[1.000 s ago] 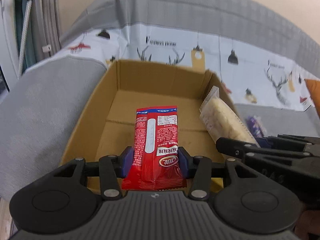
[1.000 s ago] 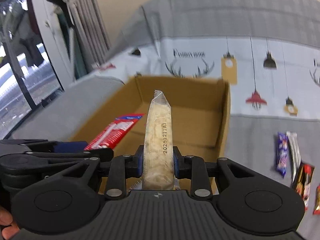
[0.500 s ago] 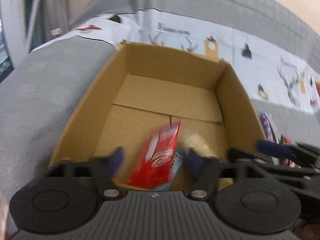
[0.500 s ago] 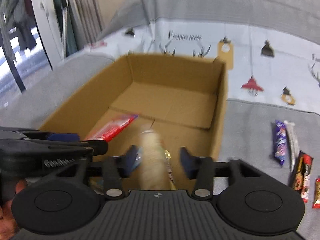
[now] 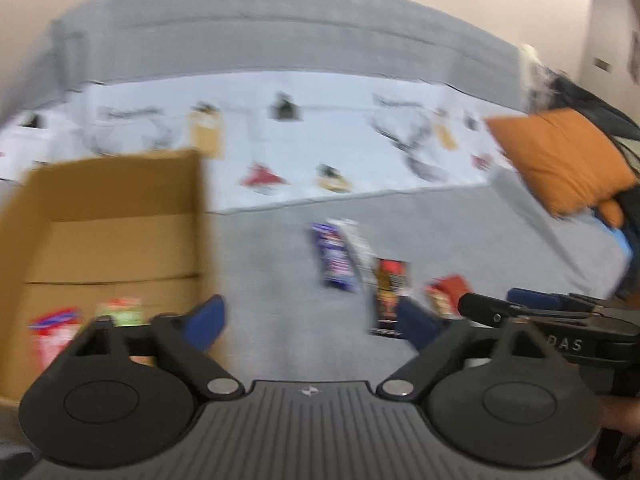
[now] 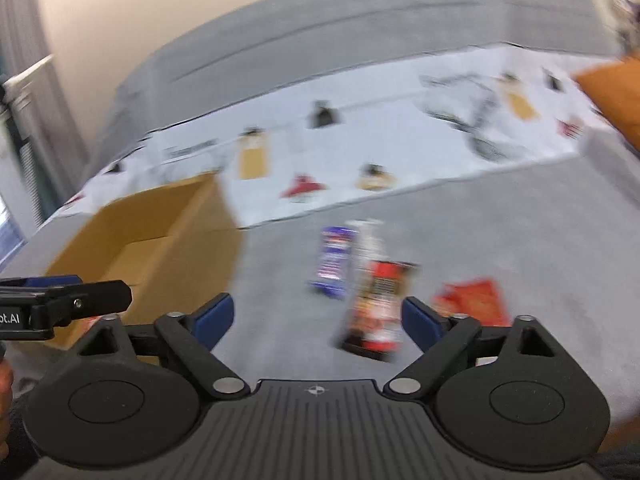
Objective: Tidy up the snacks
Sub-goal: 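Grasp the red-white coffee stick with left tool while right tool grasps red candy bar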
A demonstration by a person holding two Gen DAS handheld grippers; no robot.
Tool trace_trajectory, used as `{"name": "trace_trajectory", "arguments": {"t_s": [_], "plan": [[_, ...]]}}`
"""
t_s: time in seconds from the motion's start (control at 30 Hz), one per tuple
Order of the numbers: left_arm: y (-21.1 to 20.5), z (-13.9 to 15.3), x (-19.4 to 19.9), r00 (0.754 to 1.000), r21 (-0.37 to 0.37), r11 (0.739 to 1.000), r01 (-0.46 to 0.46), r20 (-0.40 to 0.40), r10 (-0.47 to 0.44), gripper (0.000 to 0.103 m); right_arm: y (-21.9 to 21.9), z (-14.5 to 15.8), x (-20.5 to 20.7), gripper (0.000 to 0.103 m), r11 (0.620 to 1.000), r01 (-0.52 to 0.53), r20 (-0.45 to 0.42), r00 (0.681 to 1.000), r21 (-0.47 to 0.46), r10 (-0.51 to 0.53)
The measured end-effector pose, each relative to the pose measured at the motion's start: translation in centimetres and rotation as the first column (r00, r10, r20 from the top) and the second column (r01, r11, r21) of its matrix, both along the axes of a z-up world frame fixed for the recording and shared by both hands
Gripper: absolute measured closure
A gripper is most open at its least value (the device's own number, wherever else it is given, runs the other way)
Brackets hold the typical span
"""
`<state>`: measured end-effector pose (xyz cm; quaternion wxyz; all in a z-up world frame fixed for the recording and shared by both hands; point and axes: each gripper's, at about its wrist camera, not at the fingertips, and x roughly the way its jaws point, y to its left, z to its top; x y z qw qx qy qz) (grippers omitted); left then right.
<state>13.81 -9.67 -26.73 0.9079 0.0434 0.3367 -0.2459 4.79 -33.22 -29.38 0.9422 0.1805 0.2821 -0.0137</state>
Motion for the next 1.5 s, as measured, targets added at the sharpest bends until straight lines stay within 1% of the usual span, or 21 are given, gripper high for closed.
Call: {"name": "trace_trajectory", "arguments": {"t_s": [0.07, 0.1, 0.17, 0.27, 0.4, 0.43, 0.47, 0.5, 0.57, 0.67, 0.7, 0.77, 0.87, 0.9, 1.03, 1.1, 1.2, 1.3, 1.37, 1.43, 1.5], "plan": [[-2.7, -1.6, 0.9, 0.996, -0.021, 0.999, 0.047, -0.071, -0.049, 0.032, -2.5, -1.3, -1.0, 0.034, 0.999, 0.037, -0.013, 0.999, 0.001, -0.037], [-3.9, -2.4, 1.3, 0.993, -0.031, 0.998, 0.061, -0.1, -0.064, 0.036, -3.7, -2.1, -1.4, 0.037, 0.999, 0.05, -0.023, 0.999, 0.005, -0.049], [-6.1, -4.1, 2.4, 0.985, -0.038, 0.997, 0.074, -0.151, -0.079, 0.04, -5.6, -3.8, -1.4, 0.038, 0.997, 0.067, -0.042, 0.997, 0.042, -0.065], [-9.6, -6.2, 4.3, 0.974, -0.025, 0.995, 0.101, -0.202, -0.104, 0.046, -7.4, -5.7, -0.1, 0.053, 0.992, 0.068, -0.062, 0.996, 0.105, -0.061], [-13.4, -8.7, 7.3, 0.965, 0.018, 0.993, 0.114, -0.241, -0.106, 0.055, -7.1, -6.8, 3.0, 0.069, 0.999, 0.007, -0.091, 0.996, 0.051, -0.003], [-13.9, -9.1, 7.9, 0.961, 0.018, 0.993, 0.114, -0.255, -0.106, 0.055, -6.8, -6.8, 3.7, 0.07, 0.999, -0.019, -0.095, 0.995, 0.036, 0.022], [-14.6, -9.7, 8.7, 0.957, 0.019, 0.994, 0.111, -0.271, -0.101, 0.063, -6.5, -7.0, 4.3, 0.07, 0.999, -0.05, -0.1, 0.994, 0.02, 0.051], [-14.9, -10.2, 9.2, 0.954, 0.027, 0.994, 0.107, -0.284, -0.095, 0.077, -6.1, -7.1, 5.0, 0.07, 0.997, -0.074, -0.108, 0.991, -0.001, 0.074], [-15.5, -11.3, 10.3, 0.943, 0.047, 0.994, 0.103, -0.322, -0.083, 0.088, -5.3, -7.7, 6.3, 0.07, 0.994, -0.105, -0.134, 0.986, -0.028, 0.101], [-15.2, -11.2, 10.3, 0.949, 0.04, 0.993, 0.107, -0.302, -0.09, 0.092, -4.4, -8.4, 7.4, 0.074, 0.989, -0.112, -0.165, 0.982, -0.096, 0.095], [-15.2, -11.2, 10.1, 0.952, 0.047, 0.992, 0.115, -0.291, -0.096, 0.096, -4.3, -8.7, 7.6, 0.075, 0.987, -0.121, -0.177, 0.979, -0.104, 0.101], [-14.9, -11.4, 9.7, 0.954, 0.061, 0.99, 0.127, -0.279, -0.105, 0.096, -3.9, -9.3, 7.9, 0.075, 0.981, -0.125, -0.216, 0.972, -0.148, 0.092], [-13.8, -11.4, 9.0, 0.956, 0.06, 0.992, 0.111, -0.28, -0.09, 0.096, -4.3, -9.3, 7.9, 0.076, 0.988, -0.098, -0.218, 0.973, -0.119, 0.071], [-13.4, -11.4, 8.8, 0.953, 0.055, 0.993, 0.104, -0.291, -0.084, 0.097, -4.4, -9.3, 7.8, 0.083, 0.991, -0.086, -0.219, 0.974, -0.104, 0.061], [-10.5, -11.2, 7.3, 0.946, 0.058, 0.998, 0.027, -0.325, -0.007, 0.096, -4.4, -9.1, 7.0, 0.088, 0.997, -0.059, -0.238, 0.97, -0.056, 0.044], [-8.7, -11.5, 6.3, 0.935, 0.067, 0.998, 0.003, -0.354, 0.021, 0.096, -3.8, -8.9, 5.8, 0.098, 0.999, -0.048, -0.259, 0.965, -0.025, 0.04], [-6.4, -12.1, 4.9, 0.938, 0.109, 0.994, -0.01, -0.343, 0.047, 0.095, -2.8, -8.8, 3.9, 0.098, 0.998, -0.057, -0.286, 0.957, -0.003, 0.054], [-4.8, -12.3, 4.6, 0.941, 0.083, 0.996, -0.023, -0.336, 0.05, 0.091, -2.7, -8.5, 3.5, 0.097, 0.999, -0.041, -0.279, 0.96, -0.01, 0.037], [-4.7, -12.1, 5.1, 0.937, 0.077, 0.997, -0.027, -0.345, 0.052, 0.089, -3.1, -8.2, 3.6, 0.092, 1.0, 0.003, -0.258, 0.966, -0.012, -0.006], [-4.8, -11.9, 5.4, 0.94, 0.077, 0.997, -0.027, -0.336, 0.052, 0.08, -3.7, -8.1, 4.1, 0.087, 0.999, 0.019, -0.229, 0.973, 0.034, -0.011], [-4.9, -12.0, 5.9, 0.94, 0.061, 0.998, -0.022, -0.34, 0.041, 0.054, -4.0, -7.9, 5.0, 0.08, 0.999, 0.028, -0.204, 0.979, 0.034, -0.02]]}}
